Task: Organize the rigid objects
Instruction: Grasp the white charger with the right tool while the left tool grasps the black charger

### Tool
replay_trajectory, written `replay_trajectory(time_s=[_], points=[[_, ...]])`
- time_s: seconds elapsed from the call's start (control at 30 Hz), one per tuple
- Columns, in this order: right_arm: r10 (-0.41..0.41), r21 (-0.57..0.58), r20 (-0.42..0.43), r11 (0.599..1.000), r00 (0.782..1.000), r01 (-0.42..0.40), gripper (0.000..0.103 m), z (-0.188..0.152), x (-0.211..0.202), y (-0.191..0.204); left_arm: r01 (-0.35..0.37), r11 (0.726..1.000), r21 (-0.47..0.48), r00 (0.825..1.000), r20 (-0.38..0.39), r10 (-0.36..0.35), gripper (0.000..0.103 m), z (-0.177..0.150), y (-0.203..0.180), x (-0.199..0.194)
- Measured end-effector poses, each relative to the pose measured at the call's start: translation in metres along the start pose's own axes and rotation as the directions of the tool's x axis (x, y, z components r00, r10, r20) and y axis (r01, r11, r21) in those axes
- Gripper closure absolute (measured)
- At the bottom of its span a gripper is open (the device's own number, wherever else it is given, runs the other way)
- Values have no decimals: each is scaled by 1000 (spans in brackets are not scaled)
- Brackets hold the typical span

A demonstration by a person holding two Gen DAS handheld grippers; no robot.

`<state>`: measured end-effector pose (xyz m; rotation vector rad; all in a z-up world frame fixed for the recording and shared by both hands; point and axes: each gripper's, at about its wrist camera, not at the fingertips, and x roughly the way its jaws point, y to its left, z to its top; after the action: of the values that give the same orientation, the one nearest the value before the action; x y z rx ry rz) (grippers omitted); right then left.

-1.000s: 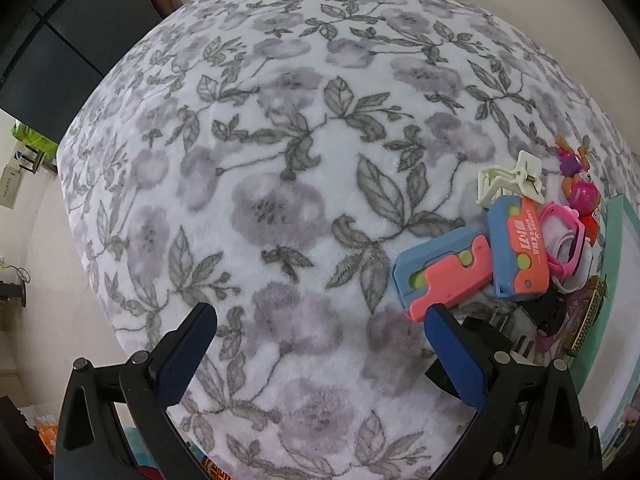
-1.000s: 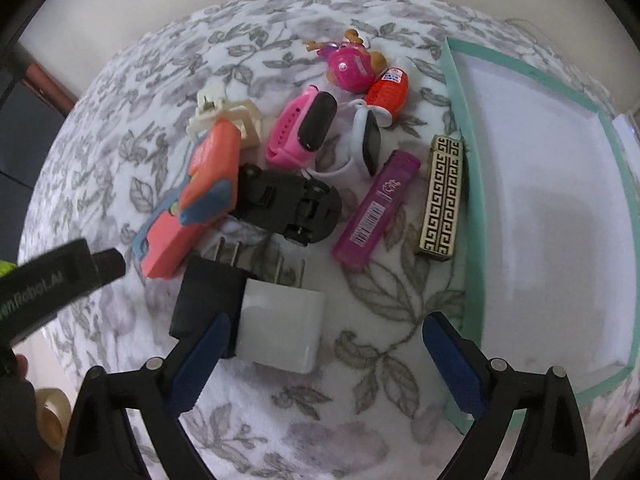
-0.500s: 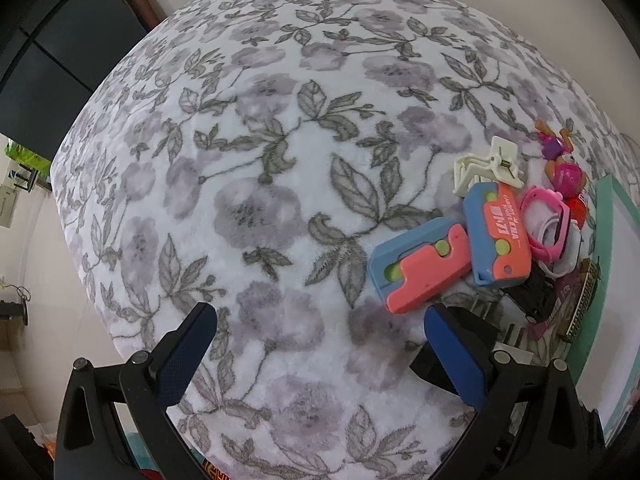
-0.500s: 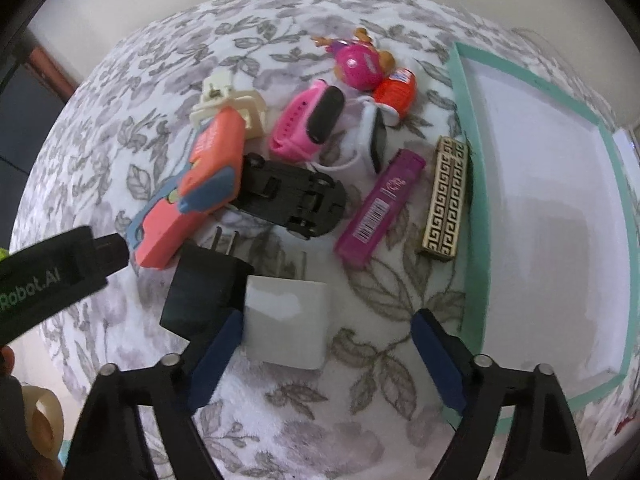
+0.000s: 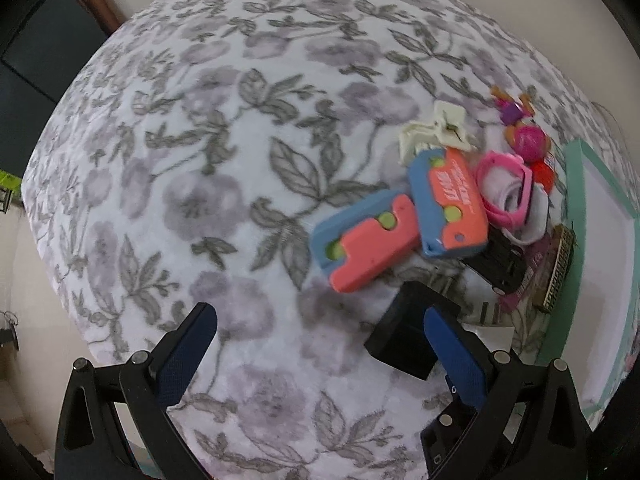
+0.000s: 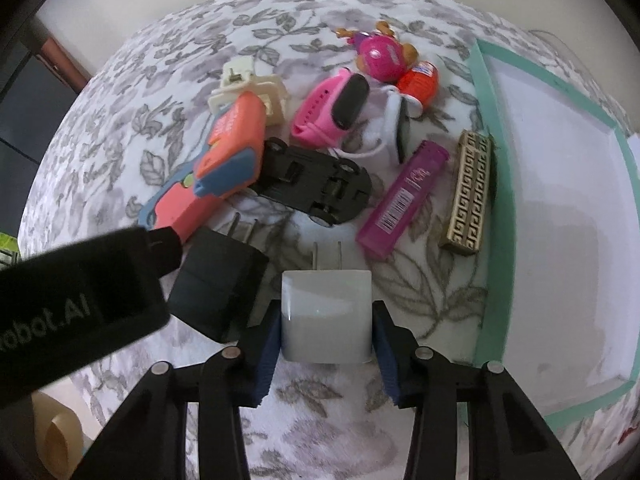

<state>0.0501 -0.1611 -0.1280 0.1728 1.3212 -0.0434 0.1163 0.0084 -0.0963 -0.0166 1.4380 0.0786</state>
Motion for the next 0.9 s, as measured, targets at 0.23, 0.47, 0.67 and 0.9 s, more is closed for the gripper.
replay_trajectory(time_s=[0.23,0.47,0.67,0.9], points=[[16,42,-26,999,1000,-15,57,-6,-6,-30,35,999,42,999,-12,-34,0,-5,-15,1],[36,70,-40,997,999,-33,57,-16,-11,-49,31,992,126,999,-31,-28,1,-18,-44,5],[42,76,-40,996,998,-39,57,-16,-11,-54,22,981,191,1000,-25,-18,18,-23,-79,8],[37,76,-43,997,998,-33,57,-13,-8,-50,53,976,213,997,-60,-41,41,-20,-101,31]])
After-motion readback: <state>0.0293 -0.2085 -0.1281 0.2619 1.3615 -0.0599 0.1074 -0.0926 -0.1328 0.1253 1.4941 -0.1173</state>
